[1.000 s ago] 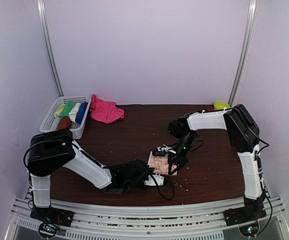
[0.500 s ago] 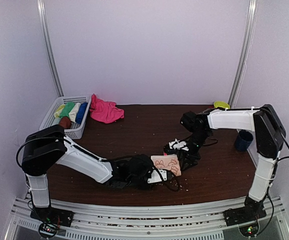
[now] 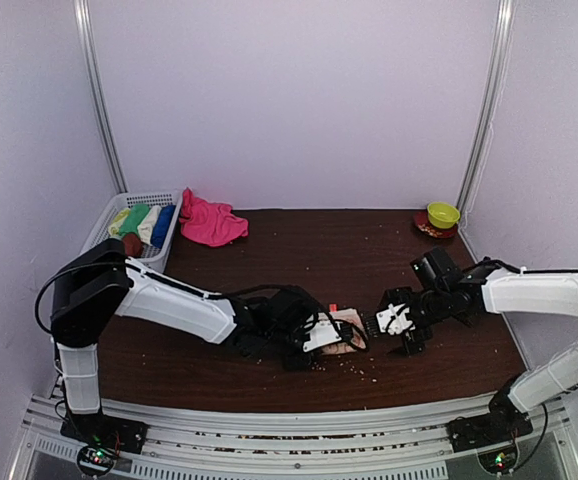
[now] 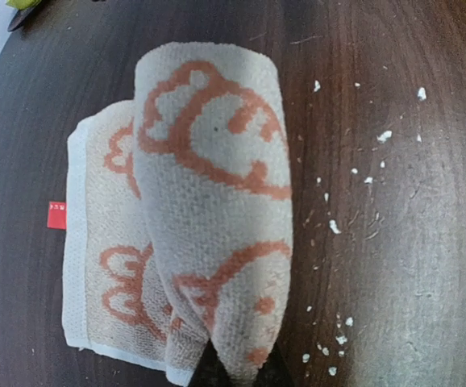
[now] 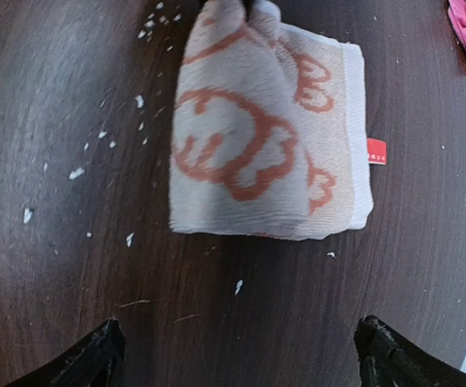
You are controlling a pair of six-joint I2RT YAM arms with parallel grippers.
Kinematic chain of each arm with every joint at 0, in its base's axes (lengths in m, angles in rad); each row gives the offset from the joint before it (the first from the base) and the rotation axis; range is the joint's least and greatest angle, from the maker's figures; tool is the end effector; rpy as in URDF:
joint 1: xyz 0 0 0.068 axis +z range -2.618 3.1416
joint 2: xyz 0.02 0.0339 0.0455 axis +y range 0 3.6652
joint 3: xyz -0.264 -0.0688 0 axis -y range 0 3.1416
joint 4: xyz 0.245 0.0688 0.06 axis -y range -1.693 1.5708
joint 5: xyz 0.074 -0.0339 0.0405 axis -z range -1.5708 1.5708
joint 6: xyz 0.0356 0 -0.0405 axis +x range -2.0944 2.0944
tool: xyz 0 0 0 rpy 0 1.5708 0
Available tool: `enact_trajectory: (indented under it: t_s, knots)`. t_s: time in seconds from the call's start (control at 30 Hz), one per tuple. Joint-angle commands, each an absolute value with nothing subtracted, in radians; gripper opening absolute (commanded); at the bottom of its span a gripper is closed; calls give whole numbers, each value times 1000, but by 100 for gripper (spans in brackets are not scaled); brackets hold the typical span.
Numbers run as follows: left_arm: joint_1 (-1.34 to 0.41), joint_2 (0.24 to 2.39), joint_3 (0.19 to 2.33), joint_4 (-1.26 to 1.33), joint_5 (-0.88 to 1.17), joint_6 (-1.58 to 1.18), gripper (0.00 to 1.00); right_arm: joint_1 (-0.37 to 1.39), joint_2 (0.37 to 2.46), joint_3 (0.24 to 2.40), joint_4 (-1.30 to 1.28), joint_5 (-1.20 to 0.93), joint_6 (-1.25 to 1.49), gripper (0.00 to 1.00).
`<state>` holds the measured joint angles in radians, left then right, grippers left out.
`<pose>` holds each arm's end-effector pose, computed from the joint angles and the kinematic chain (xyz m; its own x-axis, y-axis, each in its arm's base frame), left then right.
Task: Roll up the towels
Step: Roll the towel at the center of the board.
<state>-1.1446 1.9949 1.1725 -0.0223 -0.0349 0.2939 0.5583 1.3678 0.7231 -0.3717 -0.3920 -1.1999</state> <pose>0.1715 -0.3747 0.1335 -0.0350 0.7775 -0.6279 0.9514 0.2184 0.2173 0.2090 0.1466 0.1819 0.3539 -0.7945 -0.4935 -0.9114 -0.1743 -0.3729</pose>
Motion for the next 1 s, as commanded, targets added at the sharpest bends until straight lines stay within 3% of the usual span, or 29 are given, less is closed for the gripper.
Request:
enact_trajectory:
  t_s: [0.0, 0.33, 0.77, 0.97]
  knots:
    - [-1128, 2054, 1208, -231, 112, 228, 0, 561, 1268, 579, -181, -353, -1385, 100]
    - [-1057, 2086, 1299, -310, 257, 199, 0, 691, 1223, 435, 59, -266, -1415, 100]
    - [-980, 2136, 1370, -388, 416, 220, 0, 855, 1453, 499, 272, -25, -1272, 92]
    - [-956, 2163, 1400, -429, 461, 233, 2, 873, 1509, 551, 248, 22, -1242, 72]
